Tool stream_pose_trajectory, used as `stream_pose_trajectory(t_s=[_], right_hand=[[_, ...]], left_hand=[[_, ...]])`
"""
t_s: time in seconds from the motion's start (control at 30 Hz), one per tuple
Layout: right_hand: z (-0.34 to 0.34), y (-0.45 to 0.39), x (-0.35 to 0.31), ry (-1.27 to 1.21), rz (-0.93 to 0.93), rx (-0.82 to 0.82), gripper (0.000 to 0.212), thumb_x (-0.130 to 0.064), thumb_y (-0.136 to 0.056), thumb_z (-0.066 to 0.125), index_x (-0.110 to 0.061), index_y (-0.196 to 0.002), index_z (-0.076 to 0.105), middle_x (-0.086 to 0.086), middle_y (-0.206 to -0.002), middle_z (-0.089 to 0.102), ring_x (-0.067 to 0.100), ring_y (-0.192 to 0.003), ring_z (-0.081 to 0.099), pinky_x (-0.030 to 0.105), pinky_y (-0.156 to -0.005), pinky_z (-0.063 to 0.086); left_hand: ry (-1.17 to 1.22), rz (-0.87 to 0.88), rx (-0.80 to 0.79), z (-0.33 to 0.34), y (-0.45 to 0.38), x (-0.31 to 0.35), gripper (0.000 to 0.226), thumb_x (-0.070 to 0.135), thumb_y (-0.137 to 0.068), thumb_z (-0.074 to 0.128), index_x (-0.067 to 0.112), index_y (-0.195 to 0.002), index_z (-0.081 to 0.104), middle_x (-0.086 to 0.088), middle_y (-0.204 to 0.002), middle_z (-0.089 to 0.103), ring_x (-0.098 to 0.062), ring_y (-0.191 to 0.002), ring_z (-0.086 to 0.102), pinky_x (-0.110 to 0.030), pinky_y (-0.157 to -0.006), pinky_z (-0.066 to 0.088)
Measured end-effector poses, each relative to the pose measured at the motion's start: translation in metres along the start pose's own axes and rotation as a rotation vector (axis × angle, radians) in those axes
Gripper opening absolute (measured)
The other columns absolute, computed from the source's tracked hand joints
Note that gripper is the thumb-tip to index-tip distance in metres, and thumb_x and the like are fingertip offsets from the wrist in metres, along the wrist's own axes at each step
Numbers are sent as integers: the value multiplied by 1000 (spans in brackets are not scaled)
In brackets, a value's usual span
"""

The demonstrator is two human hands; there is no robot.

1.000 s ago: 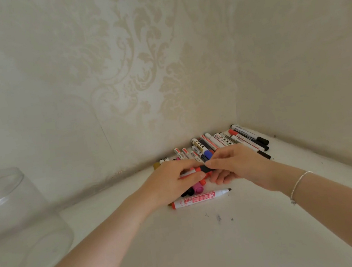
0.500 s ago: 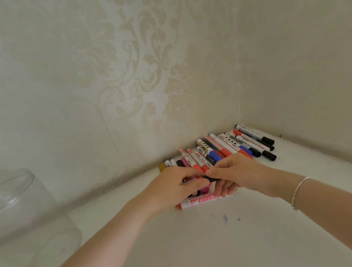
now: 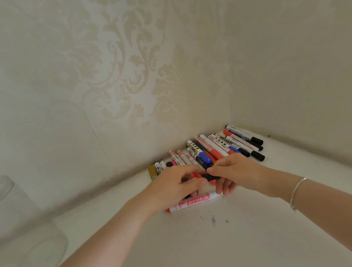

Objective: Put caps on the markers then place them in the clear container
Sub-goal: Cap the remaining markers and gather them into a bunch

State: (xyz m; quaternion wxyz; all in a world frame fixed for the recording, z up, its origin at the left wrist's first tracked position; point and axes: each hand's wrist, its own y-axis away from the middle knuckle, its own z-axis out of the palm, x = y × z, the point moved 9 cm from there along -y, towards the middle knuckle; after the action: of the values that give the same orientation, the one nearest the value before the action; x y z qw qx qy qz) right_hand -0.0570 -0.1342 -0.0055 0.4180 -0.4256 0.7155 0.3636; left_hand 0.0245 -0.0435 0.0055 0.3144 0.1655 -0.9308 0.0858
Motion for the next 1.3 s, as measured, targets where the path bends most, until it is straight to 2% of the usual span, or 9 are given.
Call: stream_pose_trajectory(t_s=[0.2, 0.3, 0.47, 0.7, 0.83, 1.0, 1.1, 1.2, 1.3], right_hand=[[-15, -2, 4, -3, -16, 124, 17, -21, -97, 49, -9, -91, 61, 6, -71, 68, 15, -59, 57, 23, -56, 47], [-24, -4, 9, 53, -5, 172, 16, -6, -91, 51, -18, -87, 62, 3, -78, 67, 15, -68, 55, 23, -60, 45], [-11, -5, 0, -51, -112, 96, 30, 5, -81, 62, -19, -99, 66, 8, -95, 71, 18, -90, 65, 26, -85, 51], [-6, -8, -10, -192, -144, 64, 13, -4, -86, 64, -14, -86, 73, 7, -78, 72, 13, -68, 66, 28, -77, 57], [-6, -8, -7, -273, -122, 27, 12, -3, -87, 63, -8, -89, 73, 11, -79, 72, 20, -73, 66, 34, -82, 55], [-7, -8, 1, -278, -78, 3, 13, 2, -85, 63, -2, -94, 72, 23, -94, 70, 26, -81, 65, 27, -76, 56], [-8, -8, 8, -294, -37, -10, 16, 4, -84, 62, 0, -97, 71, 24, -97, 69, 25, -82, 66, 26, -74, 57], [-9, -6, 13, -310, 0, -22, 17, 6, -83, 62, 1, -96, 72, 17, -86, 71, 19, -73, 67, 23, -68, 55], [-25, -6, 18, -284, -1, 80, 14, 6, -83, 61, -2, -87, 72, 10, -73, 68, 15, -63, 63, 22, -62, 52]], left_hand=[[27, -24, 21, -4, -4, -4, 17, 38, -94, 55, 35, -108, 66, 12, -73, 69, -4, -73, 66, -27, -73, 54], [50, -49, 34, -8, -3, -9, 17, 34, -95, 55, 29, -105, 68, 16, -69, 68, 4, -65, 61, -11, -60, 43], [153, -106, -4, -4, -2, -15, 19, 29, -97, 54, 20, -103, 69, 5, -69, 65, 1, -48, 49, -14, -49, 37], [568, -324, -173, 10, 1, -19, 34, 26, -98, 50, -3, -102, 66, -14, -83, 67, -13, -50, 42, -19, -37, 29], [824, -440, -312, 22, 6, -18, 28, 21, -97, 48, 3, -96, 70, -11, -80, 64, -13, -55, 37, -17, -37, 29], [771, -432, -338, 28, 5, -15, 24, 12, -95, 45, 2, -100, 67, -9, -80, 68, -10, -53, 51, -19, -45, 42], [750, -450, -378, 34, 6, -16, 24, 11, -94, 46, 3, -100, 68, -11, -89, 69, -11, -67, 60, -19, -53, 46], [689, -440, -371, 35, 4, -18, 19, 11, -92, 51, 3, -97, 67, -8, -90, 69, -13, -77, 62, -19, -62, 48], [466, -402, -285, 26, 3, -17, 21, 12, -90, 52, -2, -97, 66, -1, -73, 65, -11, -61, 55, -20, -55, 44]])
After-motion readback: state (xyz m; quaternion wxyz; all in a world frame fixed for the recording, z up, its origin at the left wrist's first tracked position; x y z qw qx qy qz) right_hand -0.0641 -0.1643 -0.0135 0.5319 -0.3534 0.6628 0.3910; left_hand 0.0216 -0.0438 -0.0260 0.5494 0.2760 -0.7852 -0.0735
